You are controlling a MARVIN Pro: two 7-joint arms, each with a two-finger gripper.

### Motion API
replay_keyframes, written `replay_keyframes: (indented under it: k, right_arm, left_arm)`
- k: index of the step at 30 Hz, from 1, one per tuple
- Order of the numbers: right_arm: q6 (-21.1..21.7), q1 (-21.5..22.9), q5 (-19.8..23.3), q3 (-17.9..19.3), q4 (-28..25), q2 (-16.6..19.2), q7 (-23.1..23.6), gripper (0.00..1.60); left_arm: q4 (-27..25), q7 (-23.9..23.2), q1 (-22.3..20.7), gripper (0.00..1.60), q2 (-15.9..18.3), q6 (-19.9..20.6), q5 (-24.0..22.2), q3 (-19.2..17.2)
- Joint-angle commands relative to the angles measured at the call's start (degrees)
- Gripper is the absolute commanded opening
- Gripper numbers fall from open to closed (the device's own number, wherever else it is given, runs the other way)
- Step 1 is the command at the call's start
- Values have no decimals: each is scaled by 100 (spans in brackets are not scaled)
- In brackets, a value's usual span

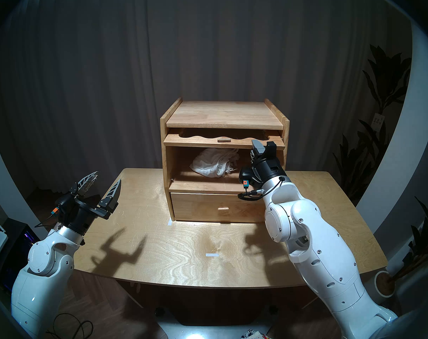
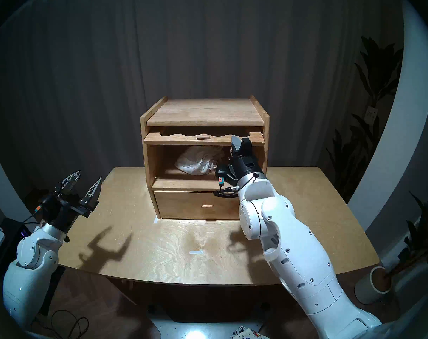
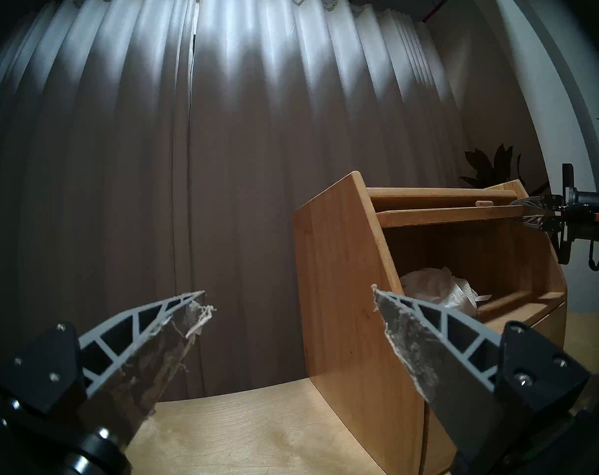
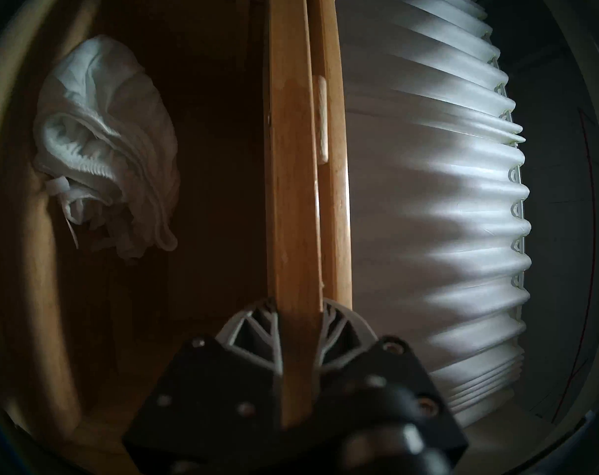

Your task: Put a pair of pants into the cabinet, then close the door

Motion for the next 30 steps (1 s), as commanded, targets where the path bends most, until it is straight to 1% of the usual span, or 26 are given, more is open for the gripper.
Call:
replay_keyframes:
  k: [1,2,3,4,7,10,11,12,13,14,19,20,22,23,26,27,28,29,30]
  right_arm:
    - [187,-603,37,-244,-449,147,-48,0]
    - [268,-659,38,-208,-498,204,-94,0]
    - [348,-797,-26,-33,-554,251,-167,0]
    - [328,-817,-13,64,-539,272,-196,0]
    - [302,-728,62,251,-431,387,-319,0]
    - [278,-704,181,366,-496,395,-270,0]
    - [275,-786,277,374,-682,389,-169,9]
    - [275,-786,277,374,-682,389,-169,9]
    - [316,-846,229,326,-790,391,-130,68]
    - [346,-898,199,287,-876,396,-111,160]
    - [402,-964,143,180,-1009,410,-104,160]
    - [360,-974,206,150,-1048,412,-66,160]
    - [373,-869,163,95,-983,385,-118,160]
    - [360,-755,137,99,-871,371,-168,160]
    - [278,-410,181,100,-602,299,-119,160]
    - [278,-410,181,100,-602,299,-119,160]
    - [196,-341,131,151,-519,185,-96,160]
    - [232,-213,160,109,-432,171,-114,160]
    - [153,-238,73,189,-410,-15,-178,160]
  left_arm:
    - [-67,-9,-44,160,12,-45,7,-28]
    - [-67,-9,-44,160,12,-47,7,-28]
    - [-68,-9,-44,160,11,-49,8,-28]
    - [-68,-9,-44,160,12,-50,8,-28]
    - [-67,-9,-44,160,12,-50,8,-27]
    - [-68,-9,-44,160,12,-52,8,-27]
    - [-68,-9,-44,160,11,-53,9,-28]
    - [-68,-9,-44,160,11,-53,9,-28]
    - [-68,-9,-44,160,12,-52,9,-28]
    - [-68,-9,-44,160,12,-52,8,-27]
    - [-68,-9,-44,160,12,-53,9,-27]
    - [-68,-9,-44,160,12,-53,9,-27]
    - [-68,-9,-44,160,12,-54,9,-27]
    - [-68,-9,-44,160,12,-54,9,-27]
    - [-67,-8,-44,160,13,-51,8,-27]
    - [-67,-8,-44,160,13,-51,8,-27]
    - [-67,-8,-44,160,13,-49,7,-27]
    - [-67,-8,-44,160,14,-48,6,-26]
    - [-66,-7,-44,160,15,-46,5,-26]
